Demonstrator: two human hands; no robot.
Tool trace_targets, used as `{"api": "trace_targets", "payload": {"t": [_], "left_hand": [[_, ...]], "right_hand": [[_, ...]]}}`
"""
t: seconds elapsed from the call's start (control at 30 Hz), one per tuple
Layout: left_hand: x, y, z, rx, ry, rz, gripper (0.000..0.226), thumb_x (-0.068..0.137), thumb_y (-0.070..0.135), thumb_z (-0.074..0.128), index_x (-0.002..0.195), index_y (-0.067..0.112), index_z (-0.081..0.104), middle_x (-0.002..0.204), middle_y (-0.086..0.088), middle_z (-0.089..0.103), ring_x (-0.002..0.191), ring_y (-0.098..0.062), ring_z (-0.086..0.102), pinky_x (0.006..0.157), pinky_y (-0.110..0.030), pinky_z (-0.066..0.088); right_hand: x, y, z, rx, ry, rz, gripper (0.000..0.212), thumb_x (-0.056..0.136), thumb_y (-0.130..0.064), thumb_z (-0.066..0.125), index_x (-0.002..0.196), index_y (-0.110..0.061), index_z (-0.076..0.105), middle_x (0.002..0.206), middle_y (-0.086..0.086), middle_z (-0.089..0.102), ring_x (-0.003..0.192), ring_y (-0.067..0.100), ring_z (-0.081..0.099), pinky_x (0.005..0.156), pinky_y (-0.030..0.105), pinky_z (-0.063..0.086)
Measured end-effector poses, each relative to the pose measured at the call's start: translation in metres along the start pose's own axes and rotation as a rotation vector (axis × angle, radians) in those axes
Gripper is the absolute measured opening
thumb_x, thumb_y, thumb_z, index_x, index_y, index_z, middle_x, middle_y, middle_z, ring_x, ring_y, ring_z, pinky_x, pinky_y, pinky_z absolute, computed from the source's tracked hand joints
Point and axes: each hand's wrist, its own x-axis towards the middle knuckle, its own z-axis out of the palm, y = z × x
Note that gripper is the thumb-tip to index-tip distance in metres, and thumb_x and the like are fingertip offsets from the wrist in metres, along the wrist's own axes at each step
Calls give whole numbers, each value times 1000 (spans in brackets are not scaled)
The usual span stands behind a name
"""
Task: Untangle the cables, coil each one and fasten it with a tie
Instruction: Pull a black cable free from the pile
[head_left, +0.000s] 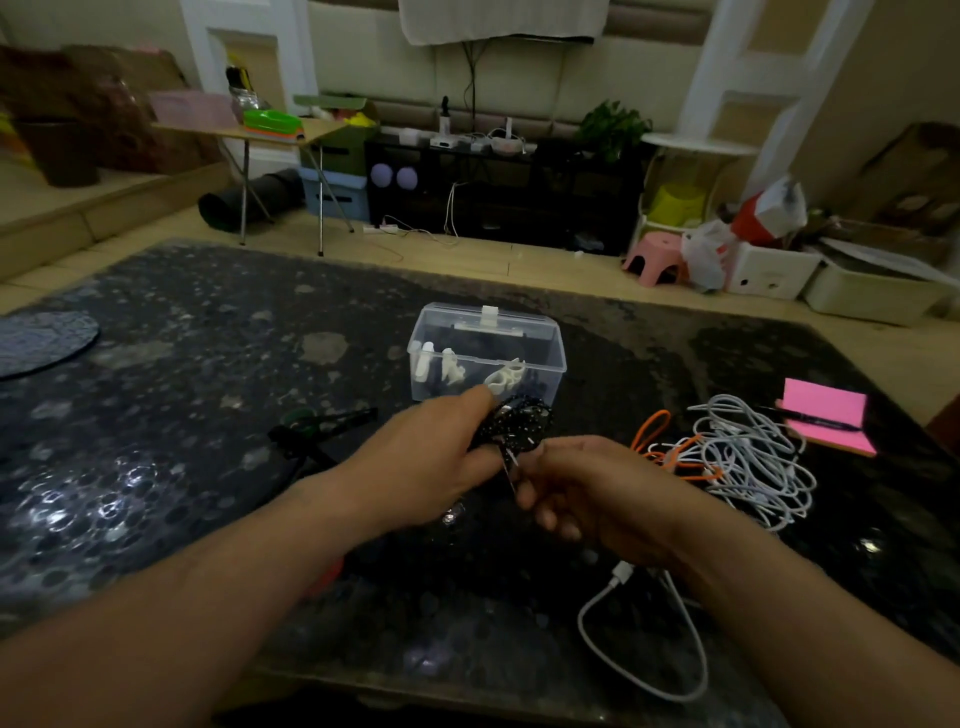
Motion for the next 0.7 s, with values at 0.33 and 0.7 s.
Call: {"api": "trace_targets", "payload": {"t": [0.33,0.7], "left_hand": [[4,0,-4,-491,-99,-131,13,108,21,56,96,25,59,66,18,62,58,2,53,58,-18,40],[-1,27,3,-1089,-398,-343,50,104,67,40,84,22,44,66,1,31,53,-13,18,43,-20,16]], "right_hand": [[-3,6,-6,-19,-141,-51,31,89,-25,69,119,-17,73,67,6,64,40,6,41,34,14,23],[-4,-8,-18,-49,158,-363,41,88,-28,72,124,-10,73,92,8,76,73,13,64,54,22,47]]}}
